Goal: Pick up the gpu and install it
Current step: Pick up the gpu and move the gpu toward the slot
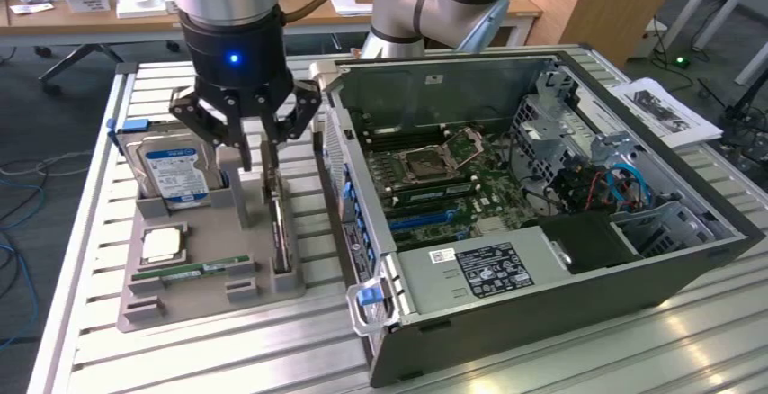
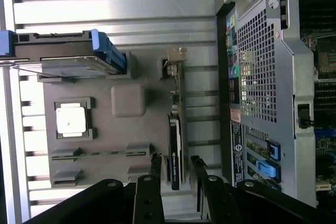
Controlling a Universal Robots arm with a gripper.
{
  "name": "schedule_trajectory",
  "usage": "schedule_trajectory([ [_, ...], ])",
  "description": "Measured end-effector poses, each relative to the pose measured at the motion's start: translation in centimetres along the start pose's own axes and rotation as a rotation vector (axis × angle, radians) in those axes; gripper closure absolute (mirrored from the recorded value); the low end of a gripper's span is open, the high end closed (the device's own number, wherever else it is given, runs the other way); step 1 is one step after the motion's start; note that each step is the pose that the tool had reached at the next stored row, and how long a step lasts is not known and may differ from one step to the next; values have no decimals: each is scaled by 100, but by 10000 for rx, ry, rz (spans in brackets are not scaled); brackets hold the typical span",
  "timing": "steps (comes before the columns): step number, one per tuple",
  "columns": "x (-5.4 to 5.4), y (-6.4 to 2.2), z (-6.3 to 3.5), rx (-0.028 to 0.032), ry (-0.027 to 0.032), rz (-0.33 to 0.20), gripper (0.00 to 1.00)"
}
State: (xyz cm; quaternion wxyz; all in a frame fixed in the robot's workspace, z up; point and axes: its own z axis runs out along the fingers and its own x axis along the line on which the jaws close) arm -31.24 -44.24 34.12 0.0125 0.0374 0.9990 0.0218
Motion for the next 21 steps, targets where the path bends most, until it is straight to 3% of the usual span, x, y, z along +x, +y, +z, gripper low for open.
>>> schedule_trajectory([
  [21,5,-10,232,0,1,0,64],
])
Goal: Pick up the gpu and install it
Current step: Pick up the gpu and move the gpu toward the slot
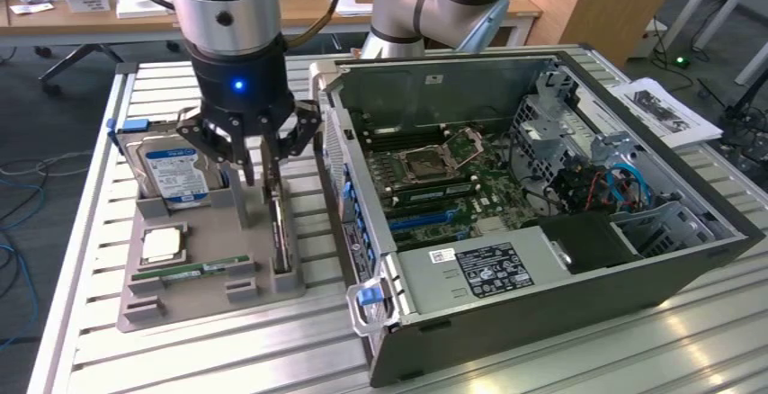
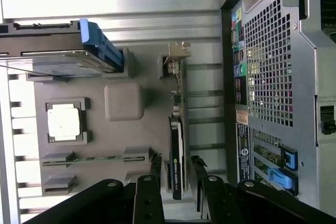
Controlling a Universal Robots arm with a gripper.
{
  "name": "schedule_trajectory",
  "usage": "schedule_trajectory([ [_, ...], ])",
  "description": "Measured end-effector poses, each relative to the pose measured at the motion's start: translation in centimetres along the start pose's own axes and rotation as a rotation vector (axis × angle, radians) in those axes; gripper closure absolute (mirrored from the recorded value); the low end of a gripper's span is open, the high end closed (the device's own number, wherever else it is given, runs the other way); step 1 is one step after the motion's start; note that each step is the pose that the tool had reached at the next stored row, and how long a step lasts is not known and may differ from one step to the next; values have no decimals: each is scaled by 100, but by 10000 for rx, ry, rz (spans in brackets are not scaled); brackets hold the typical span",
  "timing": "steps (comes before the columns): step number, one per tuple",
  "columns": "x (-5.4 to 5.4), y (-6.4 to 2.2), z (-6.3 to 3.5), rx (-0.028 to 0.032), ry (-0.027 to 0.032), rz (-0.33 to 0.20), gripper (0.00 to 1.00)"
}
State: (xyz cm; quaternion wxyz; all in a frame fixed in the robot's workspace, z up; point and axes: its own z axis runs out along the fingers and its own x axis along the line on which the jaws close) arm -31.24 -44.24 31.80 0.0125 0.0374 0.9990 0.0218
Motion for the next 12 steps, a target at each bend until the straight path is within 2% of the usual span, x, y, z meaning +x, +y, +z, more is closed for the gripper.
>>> schedule_trajectory([
  [12,3,-5,105,0,-1,0,64],
])
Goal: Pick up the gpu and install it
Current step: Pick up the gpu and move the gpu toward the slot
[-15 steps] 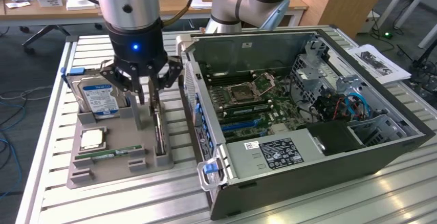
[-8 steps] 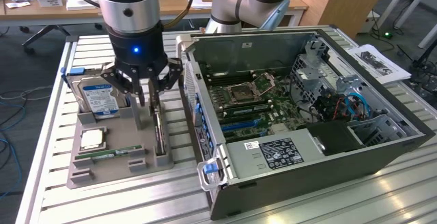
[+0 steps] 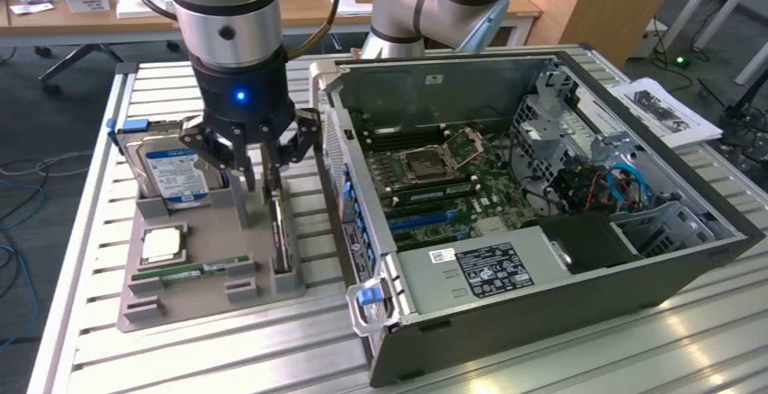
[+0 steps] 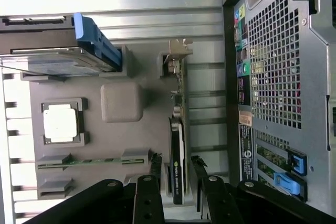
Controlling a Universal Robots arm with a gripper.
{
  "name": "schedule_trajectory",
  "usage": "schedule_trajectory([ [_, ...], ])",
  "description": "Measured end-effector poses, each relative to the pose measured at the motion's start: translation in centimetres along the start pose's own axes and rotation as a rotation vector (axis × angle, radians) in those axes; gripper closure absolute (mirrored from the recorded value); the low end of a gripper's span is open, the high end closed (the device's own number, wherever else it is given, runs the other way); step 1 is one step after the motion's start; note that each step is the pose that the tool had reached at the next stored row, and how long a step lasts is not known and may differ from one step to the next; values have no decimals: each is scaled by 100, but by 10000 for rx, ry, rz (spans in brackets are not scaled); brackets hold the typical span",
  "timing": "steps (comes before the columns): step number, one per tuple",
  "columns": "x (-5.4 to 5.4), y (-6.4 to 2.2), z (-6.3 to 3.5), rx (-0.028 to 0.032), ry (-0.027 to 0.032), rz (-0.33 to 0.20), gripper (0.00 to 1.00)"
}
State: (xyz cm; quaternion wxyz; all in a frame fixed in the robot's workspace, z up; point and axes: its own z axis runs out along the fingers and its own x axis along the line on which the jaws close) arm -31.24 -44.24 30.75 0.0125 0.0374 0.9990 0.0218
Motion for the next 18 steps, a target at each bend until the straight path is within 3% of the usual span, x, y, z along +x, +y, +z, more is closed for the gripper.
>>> schedule_trajectory([
  [18,2,-3,72,1,1,0,64],
])
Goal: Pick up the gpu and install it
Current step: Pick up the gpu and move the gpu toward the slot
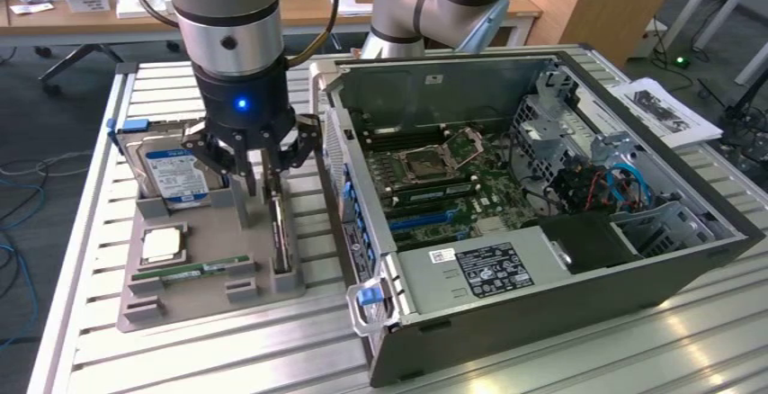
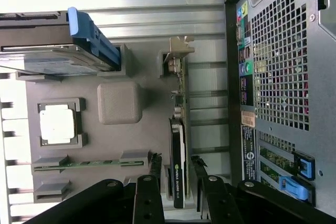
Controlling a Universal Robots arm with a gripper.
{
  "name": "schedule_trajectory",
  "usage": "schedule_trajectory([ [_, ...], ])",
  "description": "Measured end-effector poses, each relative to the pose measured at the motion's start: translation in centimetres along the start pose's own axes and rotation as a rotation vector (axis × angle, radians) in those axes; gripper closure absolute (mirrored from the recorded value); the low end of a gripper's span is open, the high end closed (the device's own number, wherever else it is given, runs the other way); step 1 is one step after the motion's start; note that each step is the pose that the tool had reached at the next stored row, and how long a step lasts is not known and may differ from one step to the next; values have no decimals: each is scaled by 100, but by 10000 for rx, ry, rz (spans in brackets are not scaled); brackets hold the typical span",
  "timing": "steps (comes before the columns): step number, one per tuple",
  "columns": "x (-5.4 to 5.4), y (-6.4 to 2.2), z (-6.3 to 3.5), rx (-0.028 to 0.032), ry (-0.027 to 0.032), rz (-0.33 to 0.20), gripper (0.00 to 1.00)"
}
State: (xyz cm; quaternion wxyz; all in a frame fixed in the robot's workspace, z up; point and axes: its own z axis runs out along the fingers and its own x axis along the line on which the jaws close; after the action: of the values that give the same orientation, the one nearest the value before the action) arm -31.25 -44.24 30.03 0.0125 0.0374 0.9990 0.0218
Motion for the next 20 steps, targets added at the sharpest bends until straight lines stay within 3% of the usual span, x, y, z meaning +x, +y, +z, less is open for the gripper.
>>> schedule_trajectory([
  [3,0,0,0,0,-1,0,63],
  [4,0,0,0,0,-1,0,57],
  [12,-26,2,9,-2,-2,2,57],
  [20,-37,-3,112,-1,-2,-1,57],
])
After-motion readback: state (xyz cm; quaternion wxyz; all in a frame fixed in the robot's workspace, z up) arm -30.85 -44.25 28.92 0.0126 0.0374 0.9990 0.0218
